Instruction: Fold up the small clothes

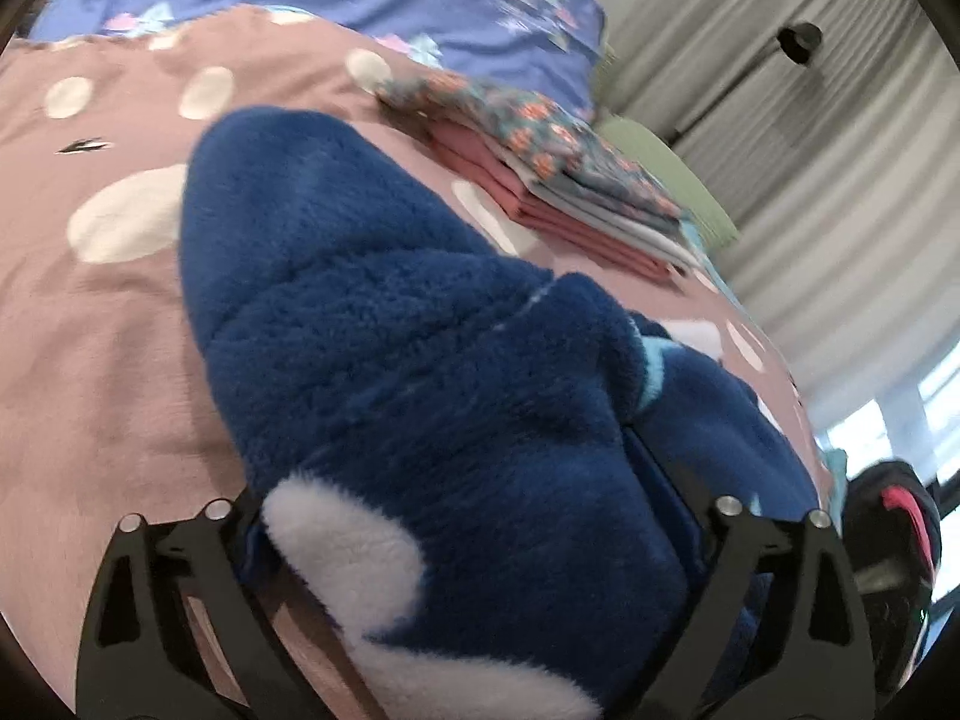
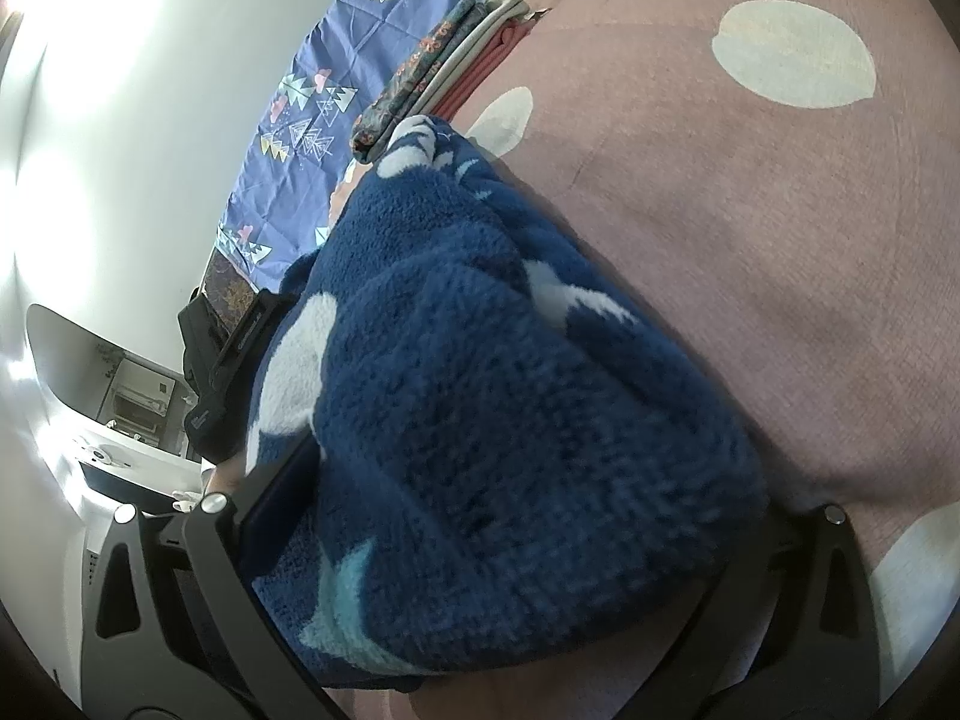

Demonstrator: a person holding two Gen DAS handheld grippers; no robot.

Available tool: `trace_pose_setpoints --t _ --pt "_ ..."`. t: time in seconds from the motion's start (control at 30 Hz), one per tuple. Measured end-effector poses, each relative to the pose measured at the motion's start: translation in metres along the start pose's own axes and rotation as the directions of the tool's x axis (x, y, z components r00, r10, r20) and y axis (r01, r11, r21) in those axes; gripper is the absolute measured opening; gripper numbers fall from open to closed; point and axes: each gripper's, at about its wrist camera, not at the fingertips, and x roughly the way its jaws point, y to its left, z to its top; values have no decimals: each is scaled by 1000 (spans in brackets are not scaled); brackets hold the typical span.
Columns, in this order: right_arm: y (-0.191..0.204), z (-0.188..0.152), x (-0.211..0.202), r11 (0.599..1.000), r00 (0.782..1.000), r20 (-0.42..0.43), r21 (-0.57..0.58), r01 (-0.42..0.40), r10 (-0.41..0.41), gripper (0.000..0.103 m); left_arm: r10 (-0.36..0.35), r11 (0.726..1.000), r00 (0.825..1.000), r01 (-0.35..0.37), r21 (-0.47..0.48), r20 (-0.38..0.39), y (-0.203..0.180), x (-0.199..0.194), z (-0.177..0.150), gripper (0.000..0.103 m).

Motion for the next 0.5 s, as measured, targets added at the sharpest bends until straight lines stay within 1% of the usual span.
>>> trace_pose_setpoints --t 0.03,0.1,0.13,0.17,0.2,0.23,0.27,0.37,0.43,0.5 --pt "0 0 0 1000 1000 1 0 -2 2 101 -10 1000 1000 10 22 -9 -1 0 0 89" --pt "1 0 -2 1000 1000 7 -7 -6 6 91 -41 998 999 42 56 -21 -4 -1 -1 78" --pt "3 0 -4 1000 1000 10 -17 -20 20 79 -63 996 998 64 65 -15 -4 -5 0 75" --pt "8 1 -8 999 999 15 -41 -30 31 66 -79 994 997 79 70 -6 -6 -8 0 65" --pt "13 2 -11 998 999 18 -63 -31 32 60 -102 992 995 101 72 9 -7 -14 1 59" --pt "19 5 -15 995 999 24 -95 -30 32 53 -126 989 992 123 80 30 -9 -21 2 57" --pt "26 9 -20 990 999 32 -136 -37 41 49 -145 985 988 139 105 57 -14 -33 3 56" --pt "42 17 -36 969 995 86 -244 -36 58 47 -176 976 978 160 146 108 -25 -59 5 56" --pt "55 22 -46 943 990 117 -331 -34 77 47 -180 973 972 154 172 149 -33 -80 6 56" --pt "72 27 -52 908 987 122 -417 -44 104 47 -183 971 962 145 189 204 -38 -105 9 56"
